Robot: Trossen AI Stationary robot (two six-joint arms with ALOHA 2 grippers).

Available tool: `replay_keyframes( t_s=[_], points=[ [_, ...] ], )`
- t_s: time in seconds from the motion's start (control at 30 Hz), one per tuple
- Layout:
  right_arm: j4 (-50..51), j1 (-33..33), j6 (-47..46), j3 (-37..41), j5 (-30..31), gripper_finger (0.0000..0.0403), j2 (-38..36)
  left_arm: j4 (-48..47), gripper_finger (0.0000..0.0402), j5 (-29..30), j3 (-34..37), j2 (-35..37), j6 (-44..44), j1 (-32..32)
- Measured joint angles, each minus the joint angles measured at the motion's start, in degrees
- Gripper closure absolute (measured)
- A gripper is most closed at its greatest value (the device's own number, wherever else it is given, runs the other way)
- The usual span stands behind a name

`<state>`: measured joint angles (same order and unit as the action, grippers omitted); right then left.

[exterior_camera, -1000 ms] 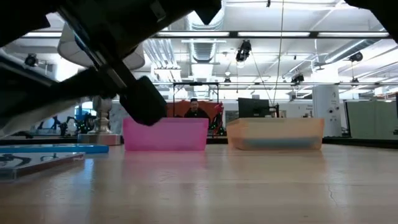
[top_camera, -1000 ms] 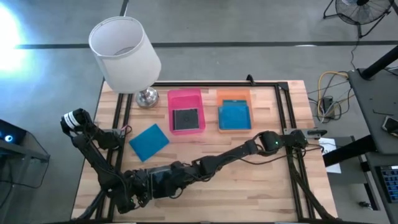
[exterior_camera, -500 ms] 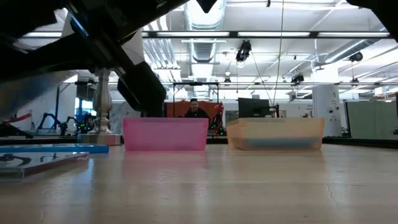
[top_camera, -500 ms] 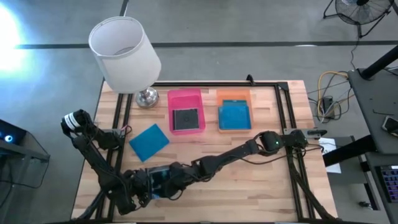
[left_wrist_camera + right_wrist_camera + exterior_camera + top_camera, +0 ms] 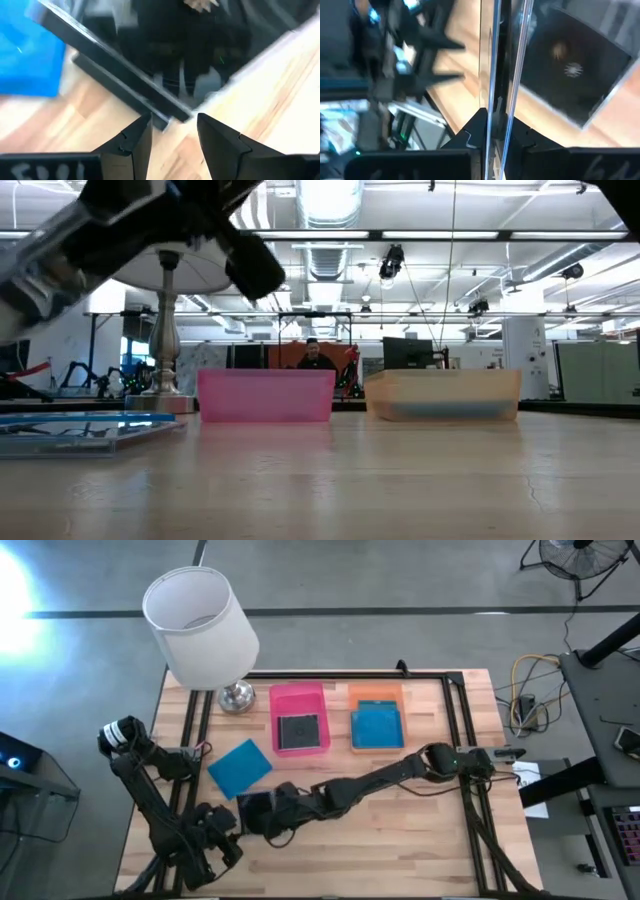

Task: Pick & place jewel cases by type
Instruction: Put the black cd case into the red bin

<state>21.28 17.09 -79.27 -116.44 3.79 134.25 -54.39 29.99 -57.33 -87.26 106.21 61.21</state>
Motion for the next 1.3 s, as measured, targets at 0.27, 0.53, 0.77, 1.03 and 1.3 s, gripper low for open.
replay_keyframes(
  t_s=[0.27,0.53,0.77,1.03,1.3],
  points=[
    [6.7,-3.8,-0.2,1.1,4.9,0.0378,-6.5,-11.5,0.0262,7.0,-7.0,0.1,0.0,0.0],
    [9.8,-12.0,3.9,9.8,3.2,0.0378,-17.1,-13.6,0.0262,11.7,-9.1,1.4,0.4,0.1],
    [9.0,-23.1,7.4,22.3,-4.8,0.0378,-25.6,-14.0,0.0262,16.7,-9.0,3.1,1.2,0.1],
    [0.8,-32.7,10.4,29.4,-17.8,0.0378,-25.2,-14.0,0.0262,18.8,-9.0,3.5,1.7,-0.7],
    [-5.7,-34.5,10.0,28.8,-27.5,0.0378,-17.6,-14.1,0.0262,18.7,-9.0,3.5,4.2,-1.0]
  ],
)
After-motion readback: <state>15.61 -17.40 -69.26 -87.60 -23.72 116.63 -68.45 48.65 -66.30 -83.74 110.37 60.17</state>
